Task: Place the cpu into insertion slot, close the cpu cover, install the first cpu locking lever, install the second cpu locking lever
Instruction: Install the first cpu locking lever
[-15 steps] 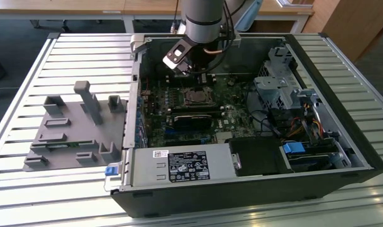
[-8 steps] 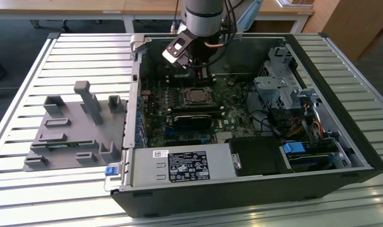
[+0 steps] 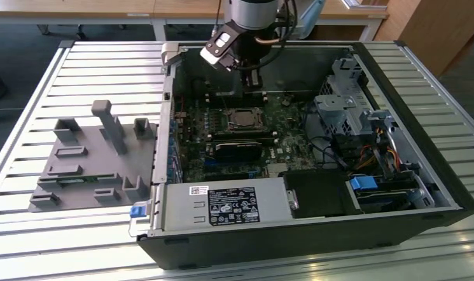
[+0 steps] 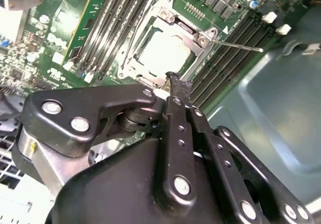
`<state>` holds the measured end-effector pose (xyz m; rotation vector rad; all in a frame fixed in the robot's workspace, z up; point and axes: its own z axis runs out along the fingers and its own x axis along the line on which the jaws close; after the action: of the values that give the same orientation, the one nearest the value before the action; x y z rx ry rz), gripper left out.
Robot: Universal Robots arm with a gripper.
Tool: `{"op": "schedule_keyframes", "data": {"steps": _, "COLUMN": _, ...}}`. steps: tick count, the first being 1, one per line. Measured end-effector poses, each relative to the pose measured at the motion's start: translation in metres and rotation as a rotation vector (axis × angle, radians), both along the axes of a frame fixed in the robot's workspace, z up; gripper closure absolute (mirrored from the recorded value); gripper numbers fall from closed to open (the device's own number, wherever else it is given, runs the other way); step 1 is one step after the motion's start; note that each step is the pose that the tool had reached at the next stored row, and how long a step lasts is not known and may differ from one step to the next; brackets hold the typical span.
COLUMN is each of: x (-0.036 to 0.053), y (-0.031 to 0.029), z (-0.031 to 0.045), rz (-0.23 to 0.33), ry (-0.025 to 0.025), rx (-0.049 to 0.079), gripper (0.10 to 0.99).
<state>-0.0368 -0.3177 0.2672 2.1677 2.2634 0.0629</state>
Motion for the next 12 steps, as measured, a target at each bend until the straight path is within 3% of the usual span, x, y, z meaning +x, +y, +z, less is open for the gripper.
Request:
{"op": "schedule_keyframes", "data": {"steps": 3, "x": 0.0, "y": 0.0, "z": 0.0021, "rz": 0.006, "ry": -0.0001, "rx": 0.0, "gripper": 0.98}}
{"op": "schedule_keyframes", "data": {"steps": 12, "x": 0.0, "y": 0.0, "z": 0.0021, "rz": 0.166, "ry": -0.0001, "rx": -0.001, "gripper": 0.98}}
